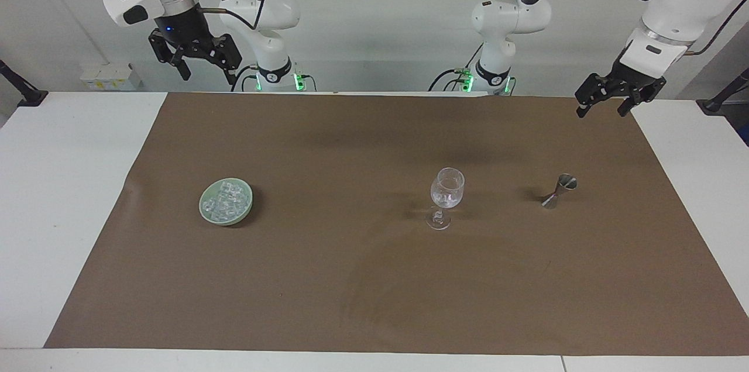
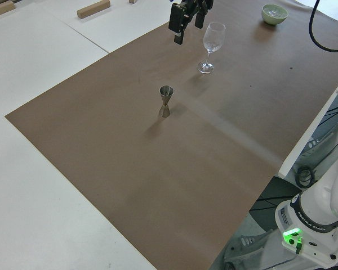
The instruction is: Pour wine and add ice with both arms
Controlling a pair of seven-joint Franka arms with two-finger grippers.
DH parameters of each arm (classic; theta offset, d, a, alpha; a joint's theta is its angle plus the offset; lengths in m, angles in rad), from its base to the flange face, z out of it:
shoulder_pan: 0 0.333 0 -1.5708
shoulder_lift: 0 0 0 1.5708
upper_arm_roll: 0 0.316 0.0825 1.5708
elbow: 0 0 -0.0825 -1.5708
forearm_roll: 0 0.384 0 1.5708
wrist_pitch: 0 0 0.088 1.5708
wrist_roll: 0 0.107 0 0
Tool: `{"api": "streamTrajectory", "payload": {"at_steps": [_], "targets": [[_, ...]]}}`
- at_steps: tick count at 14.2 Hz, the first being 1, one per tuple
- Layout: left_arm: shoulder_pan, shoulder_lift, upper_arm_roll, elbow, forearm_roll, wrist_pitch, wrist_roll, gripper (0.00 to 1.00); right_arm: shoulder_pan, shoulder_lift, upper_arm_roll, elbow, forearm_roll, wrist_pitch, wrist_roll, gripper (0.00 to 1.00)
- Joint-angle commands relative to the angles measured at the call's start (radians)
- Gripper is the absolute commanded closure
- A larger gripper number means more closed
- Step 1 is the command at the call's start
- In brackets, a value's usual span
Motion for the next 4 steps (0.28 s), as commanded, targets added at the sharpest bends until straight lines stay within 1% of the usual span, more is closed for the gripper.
{"api": "streamTrajectory", "payload": {"at_steps": [1,4], "targets": [[-0.021,-0.008,0.009,-0.002,0.02,-0.02,0.0,0.0,-0.001,-0.018,-0.006,-0.026,-0.012,0.001,-0.021,0.0],[-0.021,-0.01,-0.004,0.0,0.02,-0.023,-0.002,0.0,0.001,-0.019,-0.006,-0.033,-0.013,0.01,-0.018,0.0]]}}
